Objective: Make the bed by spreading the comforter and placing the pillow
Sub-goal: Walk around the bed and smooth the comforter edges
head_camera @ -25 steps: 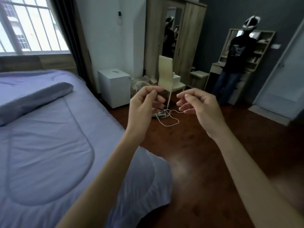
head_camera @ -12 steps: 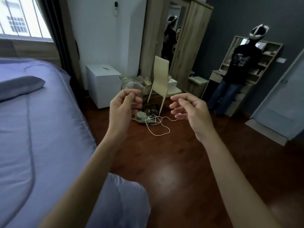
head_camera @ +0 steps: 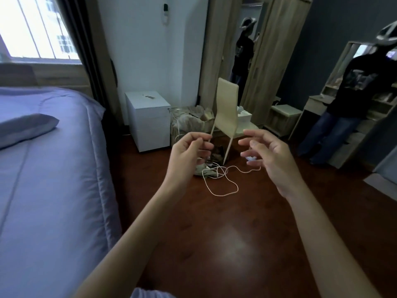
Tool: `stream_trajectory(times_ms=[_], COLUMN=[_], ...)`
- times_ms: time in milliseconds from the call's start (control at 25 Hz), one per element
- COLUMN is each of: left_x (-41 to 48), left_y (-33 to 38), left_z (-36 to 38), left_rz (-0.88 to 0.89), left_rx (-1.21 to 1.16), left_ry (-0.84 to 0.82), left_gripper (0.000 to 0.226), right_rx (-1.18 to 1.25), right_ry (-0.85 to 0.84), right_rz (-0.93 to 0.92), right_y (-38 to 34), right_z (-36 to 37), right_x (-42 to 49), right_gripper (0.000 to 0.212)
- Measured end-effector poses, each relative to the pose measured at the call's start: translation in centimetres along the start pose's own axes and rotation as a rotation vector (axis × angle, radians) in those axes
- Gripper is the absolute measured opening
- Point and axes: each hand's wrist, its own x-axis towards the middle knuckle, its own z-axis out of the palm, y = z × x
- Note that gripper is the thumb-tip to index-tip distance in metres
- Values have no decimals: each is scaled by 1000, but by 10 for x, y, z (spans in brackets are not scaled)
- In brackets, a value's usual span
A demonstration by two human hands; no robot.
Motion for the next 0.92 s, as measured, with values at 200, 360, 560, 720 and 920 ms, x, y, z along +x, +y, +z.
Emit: stream_trajectory(times_ms=[200,360,560,720,920], left_x=[90,127,162,200,275], left_y=[-33,-45,-47,-39,-38], left_z=[45,56,-5,-79,-178], left_rz=[24,26,40,88,107], left_rx=[3,55,138,96,42], left_ry=[164,293,602,827,968], left_gripper=[25,27,27,30,29], right_rx=[-7,49,172,151,186], right_ry=[-137,-266,-579,-779,-851], right_rz=[-50,-129,-158,-165,-227], right_y=[52,59,75,89,66], right_z=[-41,-19,74,148,260], right_x=[113,205,258,305,397], right_gripper=[29,28,29,31,30])
